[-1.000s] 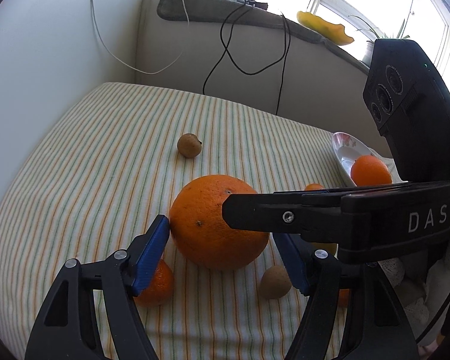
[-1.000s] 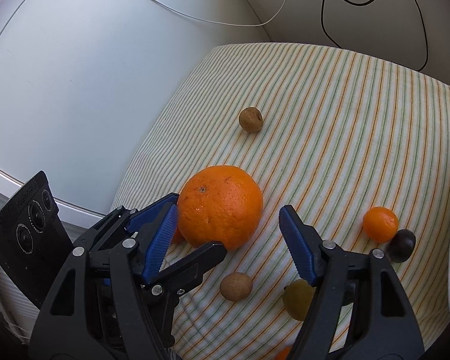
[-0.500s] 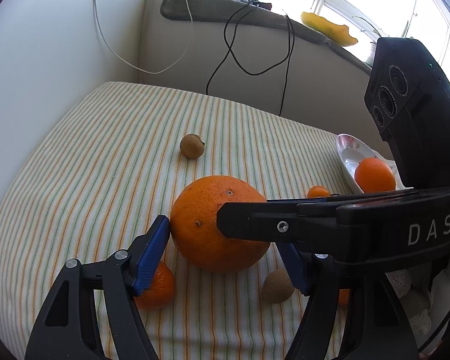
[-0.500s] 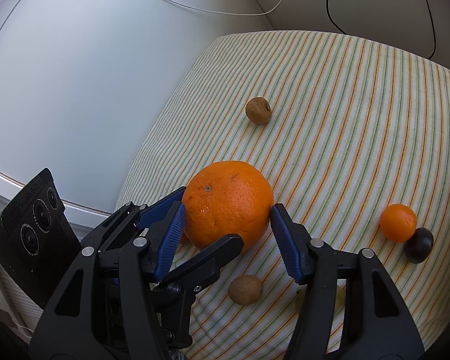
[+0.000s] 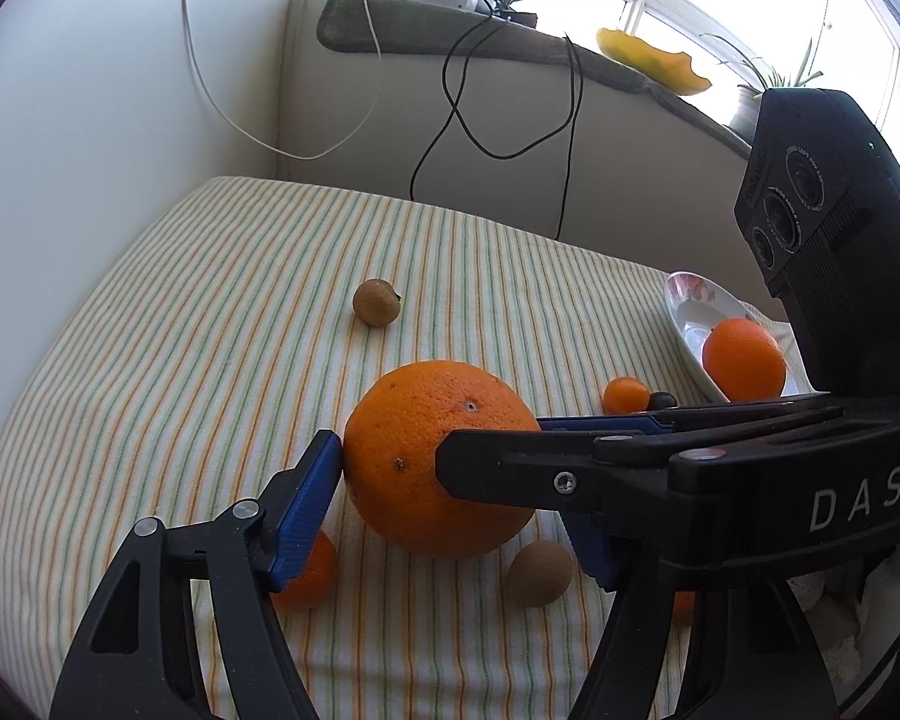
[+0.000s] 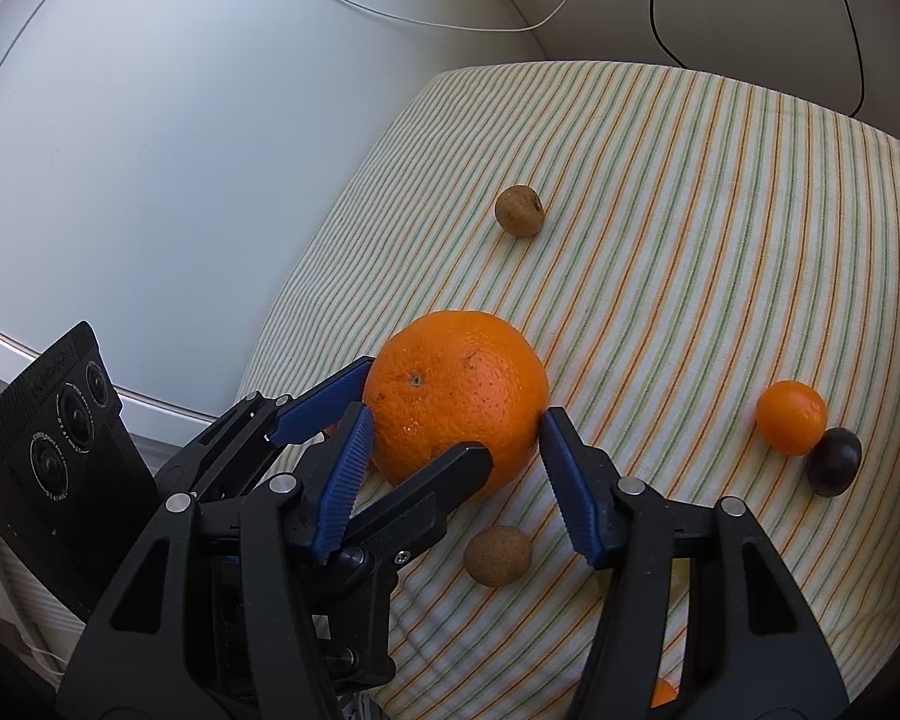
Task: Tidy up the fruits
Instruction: 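Carry the second orange with the right gripper over the plate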
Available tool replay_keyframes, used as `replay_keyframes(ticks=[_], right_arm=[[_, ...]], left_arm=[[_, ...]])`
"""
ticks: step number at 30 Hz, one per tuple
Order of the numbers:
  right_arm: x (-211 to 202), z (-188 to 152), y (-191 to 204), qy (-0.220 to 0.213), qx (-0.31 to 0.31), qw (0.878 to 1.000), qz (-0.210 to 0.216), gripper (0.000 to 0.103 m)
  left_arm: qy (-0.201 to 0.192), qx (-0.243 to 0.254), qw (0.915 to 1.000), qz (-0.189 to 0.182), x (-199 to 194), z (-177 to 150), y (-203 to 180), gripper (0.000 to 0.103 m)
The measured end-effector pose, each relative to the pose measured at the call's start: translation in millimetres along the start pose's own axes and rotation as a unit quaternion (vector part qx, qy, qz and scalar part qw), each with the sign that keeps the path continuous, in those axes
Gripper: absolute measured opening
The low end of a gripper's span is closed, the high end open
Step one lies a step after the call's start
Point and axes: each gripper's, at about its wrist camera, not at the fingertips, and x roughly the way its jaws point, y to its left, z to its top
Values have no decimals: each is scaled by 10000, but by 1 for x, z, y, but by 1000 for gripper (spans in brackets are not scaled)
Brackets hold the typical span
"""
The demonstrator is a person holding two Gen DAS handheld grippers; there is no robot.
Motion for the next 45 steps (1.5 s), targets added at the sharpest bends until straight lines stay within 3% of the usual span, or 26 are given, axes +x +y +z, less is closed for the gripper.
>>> replay_keyframes(ticks=[18,28,45], right_arm=[[-61,-13,-20,-469,119,9988,-30,60],[-107,-16,-45,-849,354,9957,-144,60],[-199,-51,-101,-1383,767,9864,-457,60]], left_arm=[[-243,388,9987,-229,-9,19,-47,69],[-306,752,9956,-462,1,35,-95,69],[-317,1389,9853,-947,15,43,-189,69]])
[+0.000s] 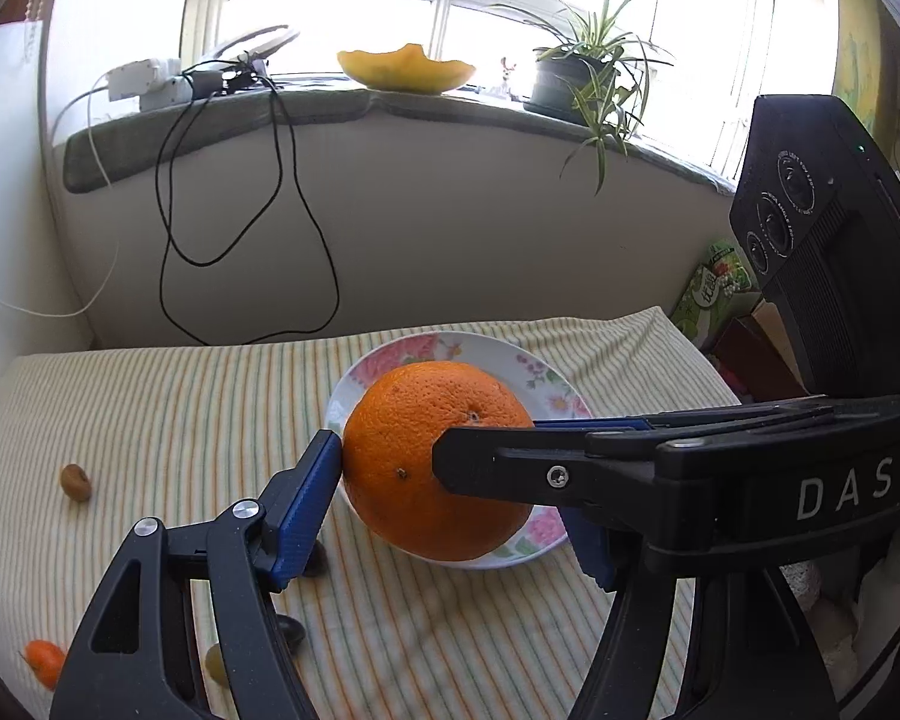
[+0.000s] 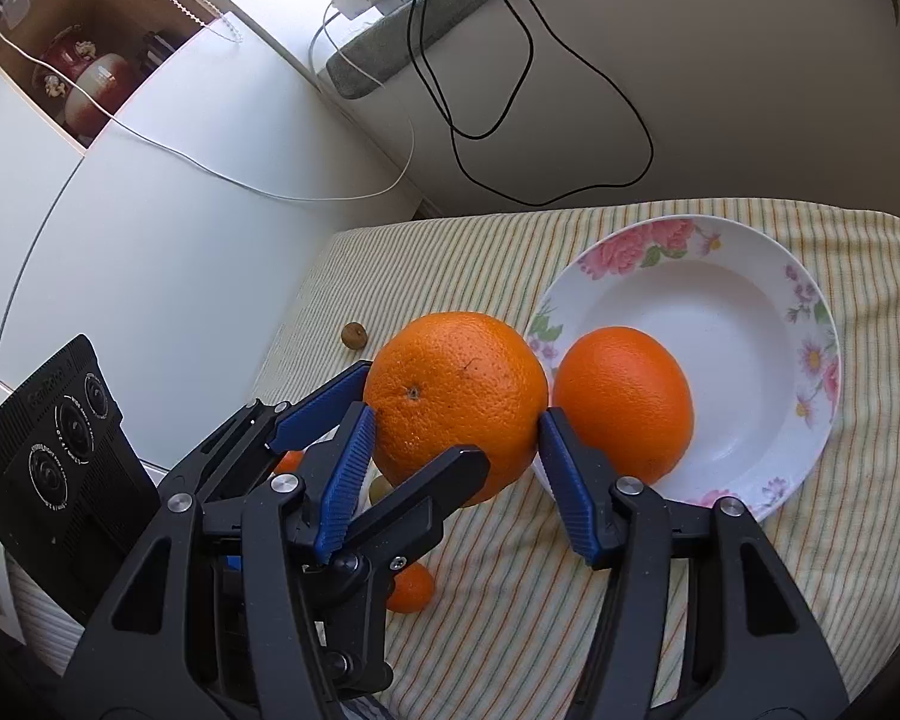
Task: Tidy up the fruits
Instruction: 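Carry the second orange with the right gripper over the plate, then set the second orange beside the first and open the right gripper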
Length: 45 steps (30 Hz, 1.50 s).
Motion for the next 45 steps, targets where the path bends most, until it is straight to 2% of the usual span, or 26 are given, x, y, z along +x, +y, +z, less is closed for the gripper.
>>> replay_keyframes(ticks=[5,17,35,45], right_arm=[[-24,-1,-23,-140,103,9998,-127,60],[-45,8,-65,-434,423,9976,-325,60],[-62,27,-105,-732,690,9937,-499,60],[-47,25,-122,-568,920,9929,-490,60]], left_arm=[[-12,133,9999,-106,10,8,-22,69],[85,449,9988,-180,44,29,-55,69],[248,601,9970,-420,69,46,-76,69],[566,579,9960,-391,87,38,-70,69]])
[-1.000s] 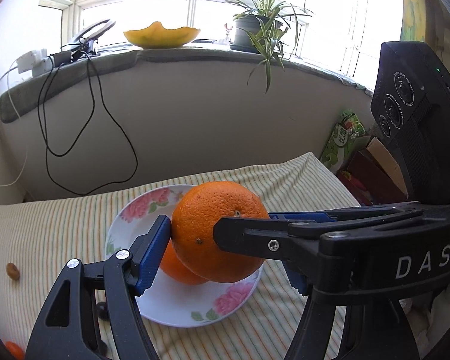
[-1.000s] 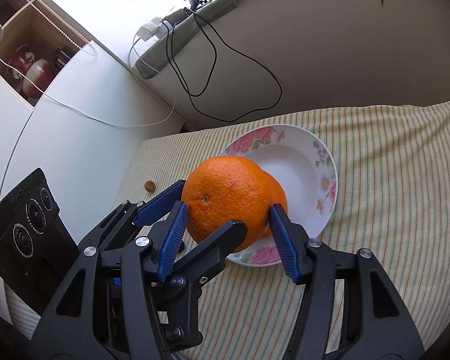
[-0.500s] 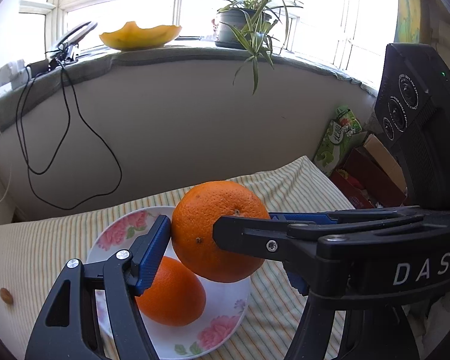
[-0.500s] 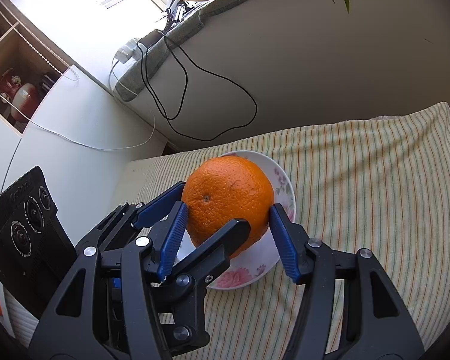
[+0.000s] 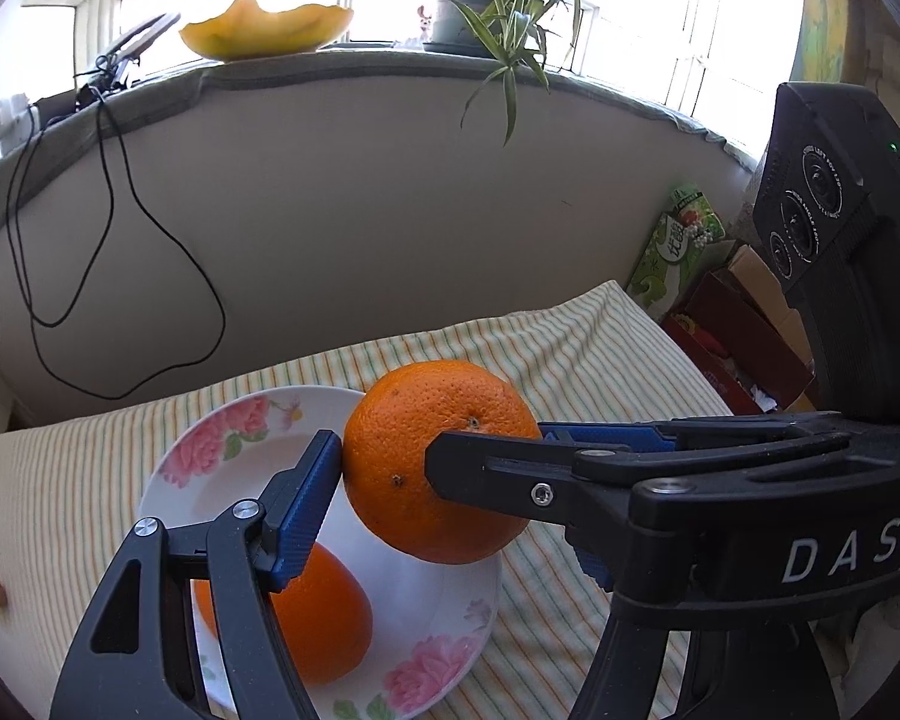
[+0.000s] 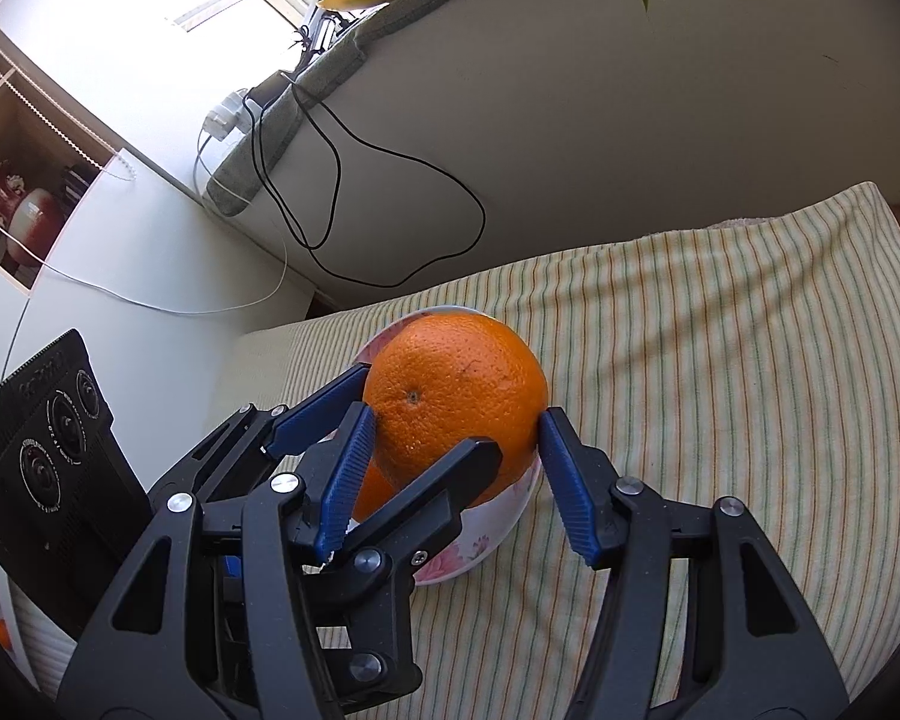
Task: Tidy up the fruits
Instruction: 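Set the second orange beside the first and open the right gripper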
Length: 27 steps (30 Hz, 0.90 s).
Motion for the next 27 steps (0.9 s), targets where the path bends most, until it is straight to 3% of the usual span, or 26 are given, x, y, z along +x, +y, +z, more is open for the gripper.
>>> replay_keyframes(ticks=[7,11,17,27], right_arm=[[14,-2,-1,148,36,9999,62,60],[20,-3,1,223,0,9997,61,60],[5,2,14,-65,-249,9997,14,60],[-10,-9,27,-171,-436,9989,-97,60]], left_arm=[[198,77,9997,83,4,-2,4,70],[75,138,9997,196,-4,-3,5,72],[-41,119,9997,210,-19,-2,6,74],[-127,20,9995,286,-45,-14,17,74]])
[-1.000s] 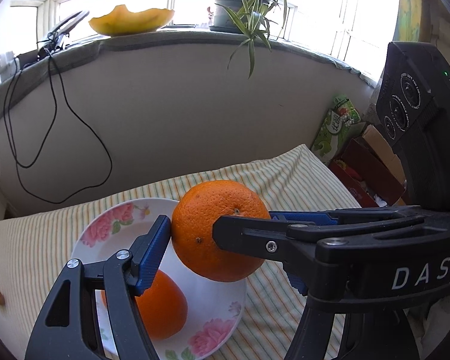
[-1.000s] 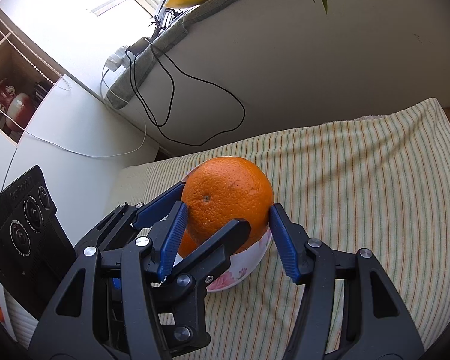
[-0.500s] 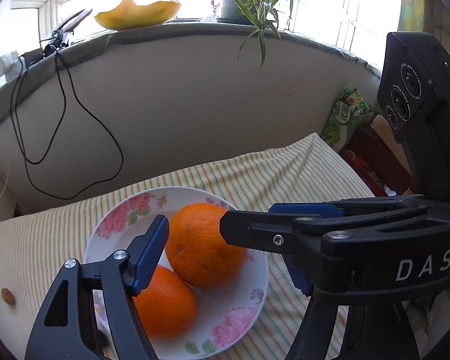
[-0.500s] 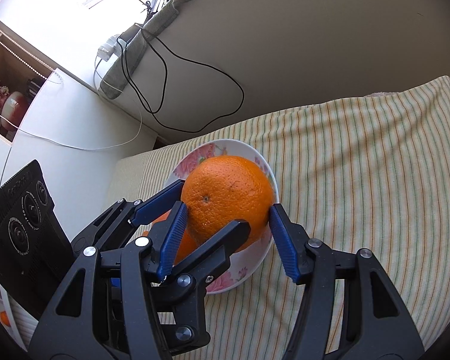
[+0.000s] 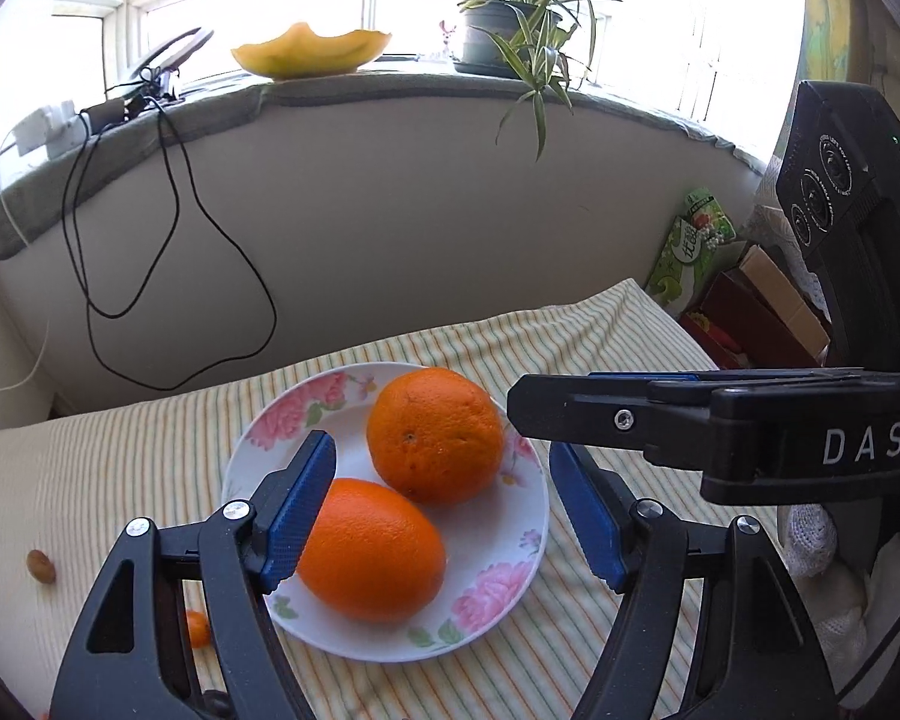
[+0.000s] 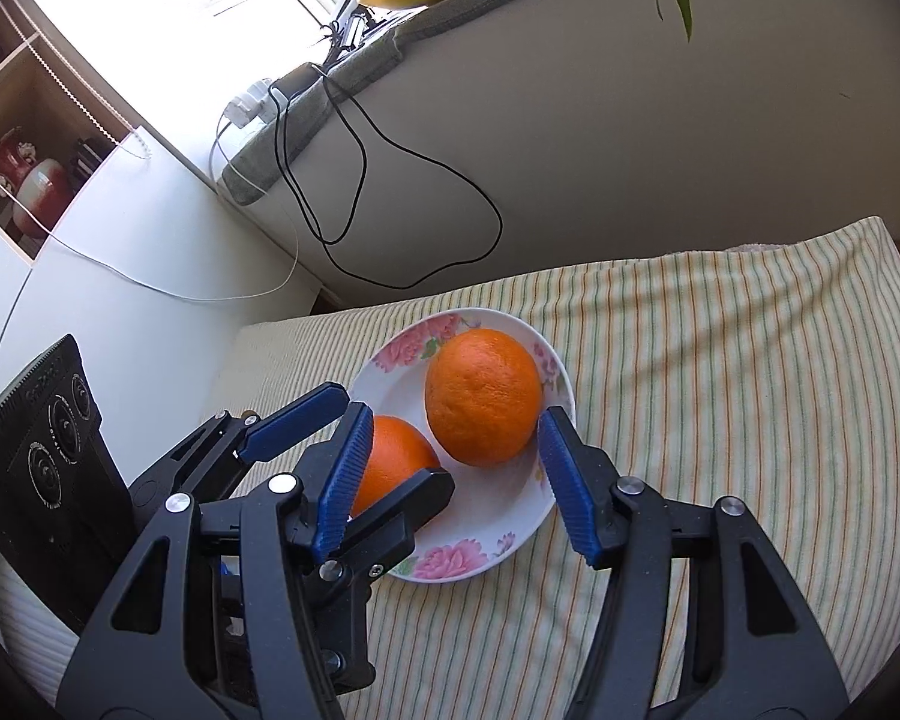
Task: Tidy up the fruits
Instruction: 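Set the second orange beside the first and open the right gripper, then move both grippers away from the plate toward the loose small fruits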
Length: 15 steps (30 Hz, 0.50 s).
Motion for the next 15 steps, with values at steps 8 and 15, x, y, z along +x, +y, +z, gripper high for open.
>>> replay_keyframes(ticks=[8,15], right_arm=[[-14,-13,15,-153,-146,9997,-86,64],[-25,-29,36,-306,-405,9985,-188,68]], left_arm=[[-170,-166,9997,62,-30,-14,11,74],[-319,-211,9992,151,-54,-24,16,74]])
